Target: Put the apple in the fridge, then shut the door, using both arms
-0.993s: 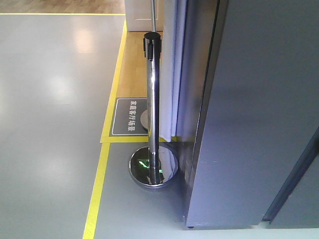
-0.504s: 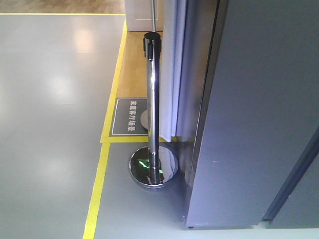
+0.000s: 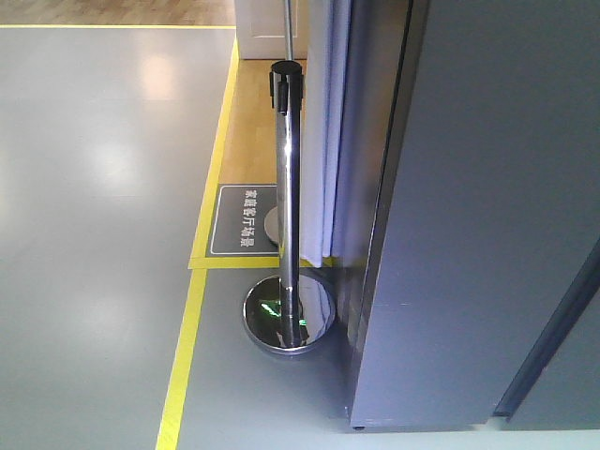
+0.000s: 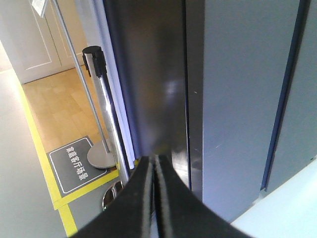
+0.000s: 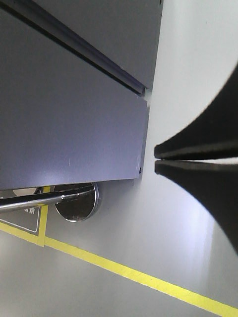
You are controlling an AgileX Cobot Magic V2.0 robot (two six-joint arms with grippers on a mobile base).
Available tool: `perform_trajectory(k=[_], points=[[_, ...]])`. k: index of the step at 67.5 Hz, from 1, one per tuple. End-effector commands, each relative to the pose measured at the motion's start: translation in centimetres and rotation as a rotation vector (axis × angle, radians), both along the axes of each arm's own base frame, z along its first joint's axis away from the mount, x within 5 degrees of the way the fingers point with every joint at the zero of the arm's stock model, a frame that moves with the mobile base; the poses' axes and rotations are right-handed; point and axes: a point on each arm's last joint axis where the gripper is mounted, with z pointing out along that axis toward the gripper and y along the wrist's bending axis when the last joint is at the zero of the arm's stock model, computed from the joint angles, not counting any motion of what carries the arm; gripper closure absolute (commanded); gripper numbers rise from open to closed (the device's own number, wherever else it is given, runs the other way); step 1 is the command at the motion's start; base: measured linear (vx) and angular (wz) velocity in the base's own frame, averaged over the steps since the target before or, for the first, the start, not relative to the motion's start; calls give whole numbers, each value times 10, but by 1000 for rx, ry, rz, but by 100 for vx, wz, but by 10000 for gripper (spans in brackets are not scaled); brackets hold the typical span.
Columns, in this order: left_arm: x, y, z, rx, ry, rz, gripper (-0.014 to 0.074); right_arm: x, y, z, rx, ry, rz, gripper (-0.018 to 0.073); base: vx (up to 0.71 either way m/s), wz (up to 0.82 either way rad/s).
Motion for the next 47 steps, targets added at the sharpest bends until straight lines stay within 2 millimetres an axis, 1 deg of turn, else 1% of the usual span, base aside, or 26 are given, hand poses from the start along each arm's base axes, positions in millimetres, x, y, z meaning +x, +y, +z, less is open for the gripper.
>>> perform_trajectory(k=[1, 22, 28, 33, 35, 41, 47], points=[[1, -1, 14, -48, -69, -6, 602, 4, 0, 10, 5, -69, 4, 561, 0, 0], [1, -1, 14, -48, -69, -6, 602, 4, 0, 10, 5, -69, 4, 561, 0, 0], [1, -1, 10, -41, -65, -5, 602, 4, 0, 10, 5, -69, 4, 561, 0, 0], [-2, 5, 3, 11, -99, 20, 602, 4, 0, 10, 5, -67, 4, 561, 0, 0], [-3, 8, -3, 19, -99, 44, 602, 4, 0, 10, 3, -67, 2, 561, 0, 0], [-9, 16, -19, -46, -101, 125, 602, 4, 0, 10, 3, -67, 2, 561, 0, 0], [-16, 24, -35, -112, -142, 214, 602, 4, 0, 10, 3, -67, 2, 561, 0, 0]])
